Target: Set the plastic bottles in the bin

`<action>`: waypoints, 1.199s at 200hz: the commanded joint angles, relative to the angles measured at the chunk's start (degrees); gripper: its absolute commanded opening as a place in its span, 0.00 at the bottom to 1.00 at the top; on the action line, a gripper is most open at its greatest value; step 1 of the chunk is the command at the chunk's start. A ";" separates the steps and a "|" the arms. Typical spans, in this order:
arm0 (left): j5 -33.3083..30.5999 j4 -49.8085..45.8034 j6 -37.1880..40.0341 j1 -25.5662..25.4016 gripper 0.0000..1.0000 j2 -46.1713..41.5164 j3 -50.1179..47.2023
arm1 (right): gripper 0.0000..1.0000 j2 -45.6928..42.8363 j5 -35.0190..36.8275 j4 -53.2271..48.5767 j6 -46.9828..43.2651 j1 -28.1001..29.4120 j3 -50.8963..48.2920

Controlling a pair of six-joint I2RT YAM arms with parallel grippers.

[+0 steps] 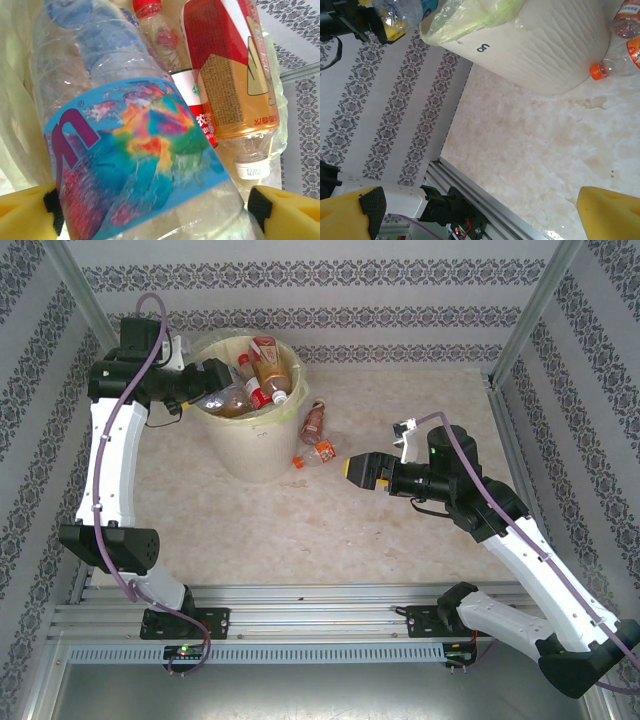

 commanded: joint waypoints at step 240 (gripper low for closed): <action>-9.89 10.97 4.97 -16.82 1.00 -42.85 -39.26 | 0.98 3.57 3.33 -2.58 -4.66 -2.21 0.79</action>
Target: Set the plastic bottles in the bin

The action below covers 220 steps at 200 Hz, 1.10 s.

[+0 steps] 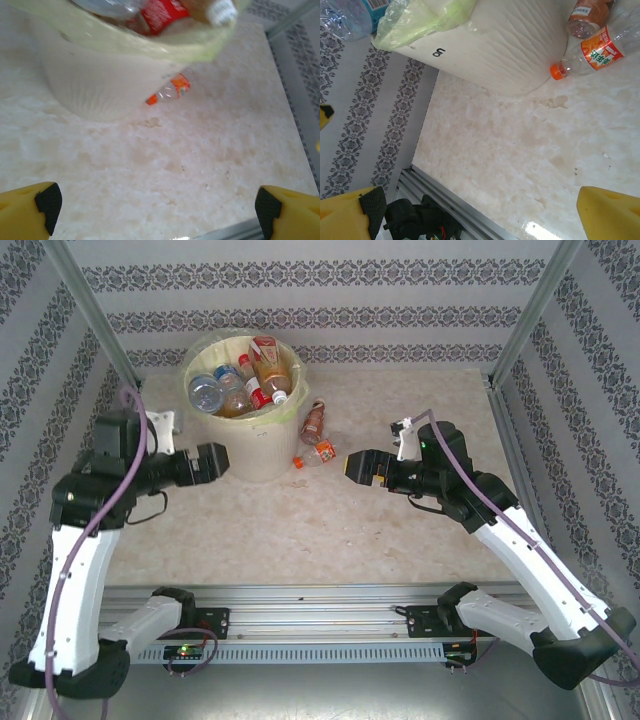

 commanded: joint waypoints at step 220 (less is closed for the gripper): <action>-16.84 21.13 19.71 -38.81 0.99 49.95 15.32 | 0.98 -16.11 11.13 -12.76 -2.78 -12.52 -5.85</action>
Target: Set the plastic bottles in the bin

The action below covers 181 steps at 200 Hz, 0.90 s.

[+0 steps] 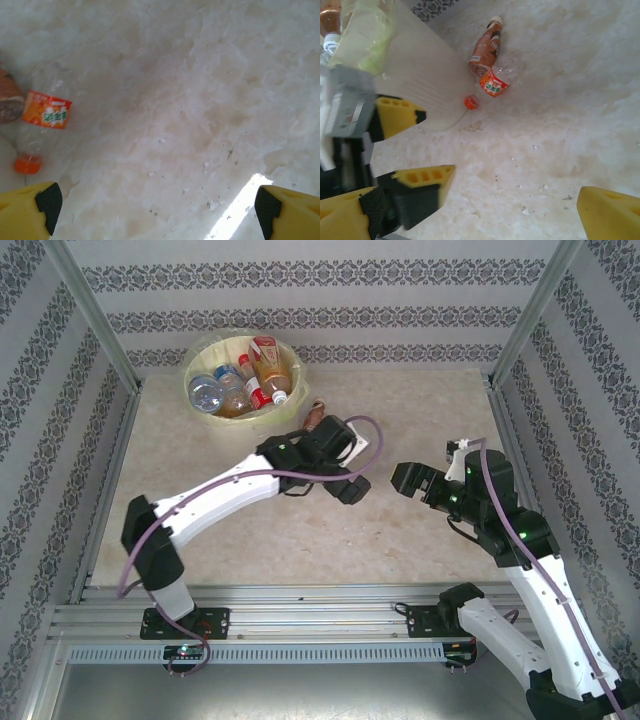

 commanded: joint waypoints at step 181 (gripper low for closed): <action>-13.95 -9.92 10.76 11.95 0.88 32.92 25.49 | 0.98 -1.66 -1.53 -1.07 0.52 -2.50 -2.87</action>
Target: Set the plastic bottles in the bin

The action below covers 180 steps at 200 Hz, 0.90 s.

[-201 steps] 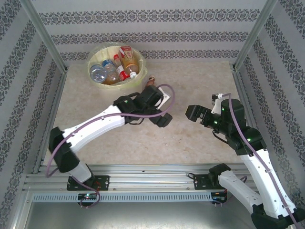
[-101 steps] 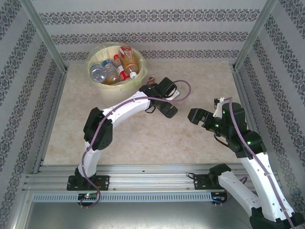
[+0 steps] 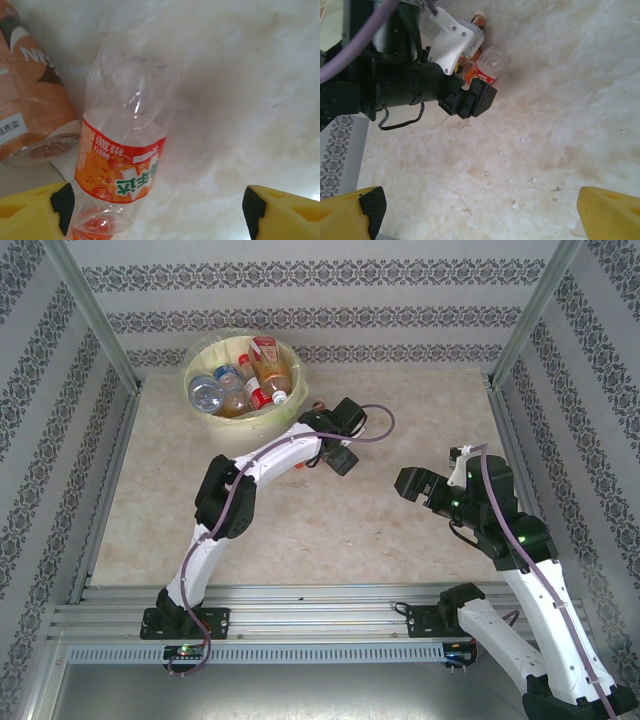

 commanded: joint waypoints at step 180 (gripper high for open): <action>5.37 -12.44 -2.82 3.49 0.66 7.79 7.86 | 0.98 -0.39 -2.26 0.05 1.03 -0.58 -0.71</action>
